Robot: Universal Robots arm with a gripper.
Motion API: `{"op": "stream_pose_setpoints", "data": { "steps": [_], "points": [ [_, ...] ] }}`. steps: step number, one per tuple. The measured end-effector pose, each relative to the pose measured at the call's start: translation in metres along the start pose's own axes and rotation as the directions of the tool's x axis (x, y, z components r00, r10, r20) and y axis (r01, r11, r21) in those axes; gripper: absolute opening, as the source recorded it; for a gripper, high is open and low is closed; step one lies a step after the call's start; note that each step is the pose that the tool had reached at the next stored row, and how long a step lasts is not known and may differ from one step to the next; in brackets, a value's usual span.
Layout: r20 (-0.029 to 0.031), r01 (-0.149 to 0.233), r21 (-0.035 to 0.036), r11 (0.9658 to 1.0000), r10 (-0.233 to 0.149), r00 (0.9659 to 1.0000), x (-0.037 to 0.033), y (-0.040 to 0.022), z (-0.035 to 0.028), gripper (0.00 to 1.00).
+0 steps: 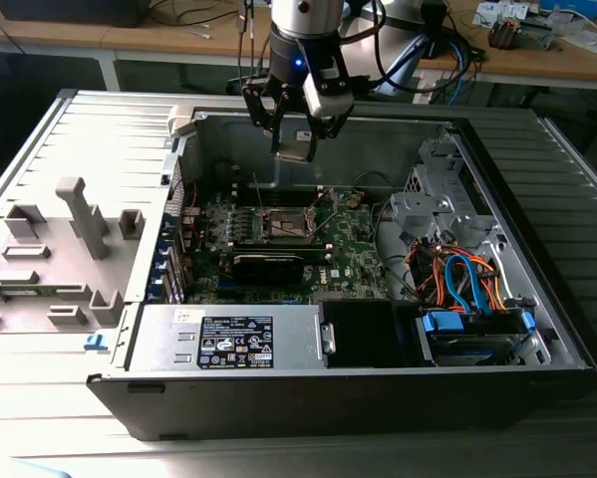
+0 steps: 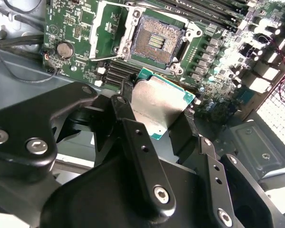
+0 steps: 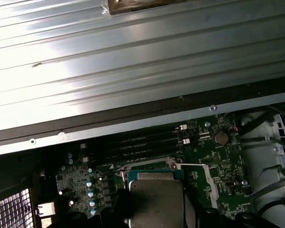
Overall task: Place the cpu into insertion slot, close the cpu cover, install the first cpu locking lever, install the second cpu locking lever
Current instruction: 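Place the cpu into insertion slot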
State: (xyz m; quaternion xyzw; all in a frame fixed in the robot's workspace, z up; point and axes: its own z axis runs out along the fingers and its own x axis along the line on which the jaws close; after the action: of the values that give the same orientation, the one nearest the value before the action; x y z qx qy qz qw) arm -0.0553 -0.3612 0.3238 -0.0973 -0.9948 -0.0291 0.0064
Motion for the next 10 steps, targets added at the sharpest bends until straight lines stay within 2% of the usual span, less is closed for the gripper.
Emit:
{"op": "stream_pose_setpoints", "data": {
  "steps": [10],
  "points": [
    [0.0030,-0.046,0.0012,0.9990,0.046,0.9990,0.0000,-0.0001,0.0008,0.55]
  ]
}}
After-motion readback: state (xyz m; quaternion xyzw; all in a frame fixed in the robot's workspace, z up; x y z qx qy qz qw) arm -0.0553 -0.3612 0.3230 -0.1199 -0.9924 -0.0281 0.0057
